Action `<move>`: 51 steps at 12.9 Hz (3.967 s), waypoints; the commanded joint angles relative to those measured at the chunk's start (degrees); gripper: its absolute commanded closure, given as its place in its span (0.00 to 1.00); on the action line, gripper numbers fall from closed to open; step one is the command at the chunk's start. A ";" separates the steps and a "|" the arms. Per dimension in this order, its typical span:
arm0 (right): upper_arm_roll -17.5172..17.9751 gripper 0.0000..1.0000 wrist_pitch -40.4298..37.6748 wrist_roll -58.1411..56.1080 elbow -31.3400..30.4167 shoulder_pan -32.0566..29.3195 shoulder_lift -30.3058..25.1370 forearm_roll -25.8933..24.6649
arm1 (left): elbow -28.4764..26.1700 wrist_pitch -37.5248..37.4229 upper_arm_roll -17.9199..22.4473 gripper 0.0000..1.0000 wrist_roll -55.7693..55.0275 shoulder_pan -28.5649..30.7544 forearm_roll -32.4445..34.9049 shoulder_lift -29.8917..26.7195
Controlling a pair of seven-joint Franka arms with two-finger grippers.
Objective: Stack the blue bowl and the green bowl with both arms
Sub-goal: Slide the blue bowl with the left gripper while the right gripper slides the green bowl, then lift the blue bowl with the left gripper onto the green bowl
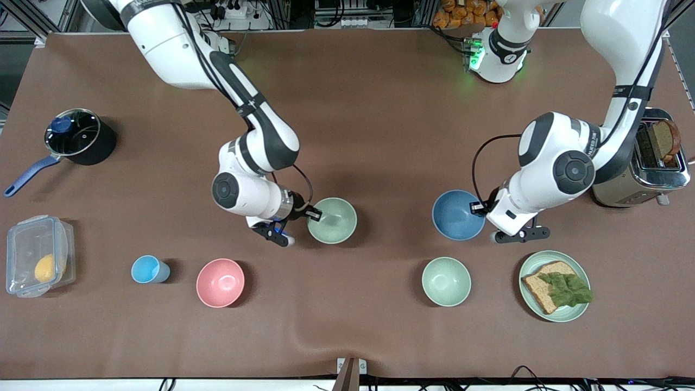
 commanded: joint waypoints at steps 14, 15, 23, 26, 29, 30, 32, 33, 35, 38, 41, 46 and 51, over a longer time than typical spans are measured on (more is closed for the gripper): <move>-0.58 0.00 6.95 11.37 0.40 3.38 0.10 6.18 | 1.96 -0.76 -4.25 1.00 -9.72 -1.12 -4.00 0.03; -0.58 0.00 4.15 12.36 0.49 1.80 -1.48 6.18 | 2.14 -0.67 -4.25 1.00 -10.86 -1.82 -3.92 0.03; -0.58 0.00 1.31 24.49 2.15 -3.40 2.44 6.18 | 11.54 0.82 -3.90 1.00 -21.76 -9.81 -3.30 8.64; -0.67 0.00 6.48 29.05 3.91 -1.03 5.88 5.48 | 11.90 4.59 -3.63 1.00 -24.75 -11.75 -2.78 10.48; -0.76 0.00 8.52 29.24 4.09 0.29 7.20 5.39 | 11.99 8.81 -3.55 1.00 -28.44 -14.30 -2.34 12.51; -0.85 0.00 8.78 29.24 4.09 0.38 7.46 5.39 | 11.99 9.52 -3.55 1.00 -29.14 -14.74 -1.81 13.12; -0.85 0.00 9.65 29.76 4.09 0.55 7.90 5.47 | 11.99 10.05 -3.55 1.00 -30.81 -15.79 0.64 14.35; -0.85 0.00 10.53 30.64 4.09 0.73 8.17 5.47 | 11.99 10.57 -3.55 1.00 -31.43 -15.97 1.61 15.32; -0.76 0.00 11.42 32.31 4.18 0.73 8.35 5.47 | 11.99 11.98 -3.55 1.00 -31.79 -16.76 2.50 16.29; -0.85 0.00 11.42 32.32 4.18 0.99 8.70 5.39 | 11.99 13.74 -3.55 1.00 -31.79 -17.55 2.50 17.34; -0.85 0.00 11.42 31.97 4.18 0.99 8.78 5.30 | 12.86 14.27 1.70 1.00 -31.79 -22.89 2.50 17.87; -0.85 0.00 11.42 31.97 4.18 0.55 8.79 5.30 | 14.36 14.80 6.03 1.00 -31.88 -26.96 2.15 19.37; -0.85 0.00 11.42 31.97 4.18 0.82 8.87 5.30 | 15.67 16.73 6.12 1.00 -33.36 -28.45 2.24 21.82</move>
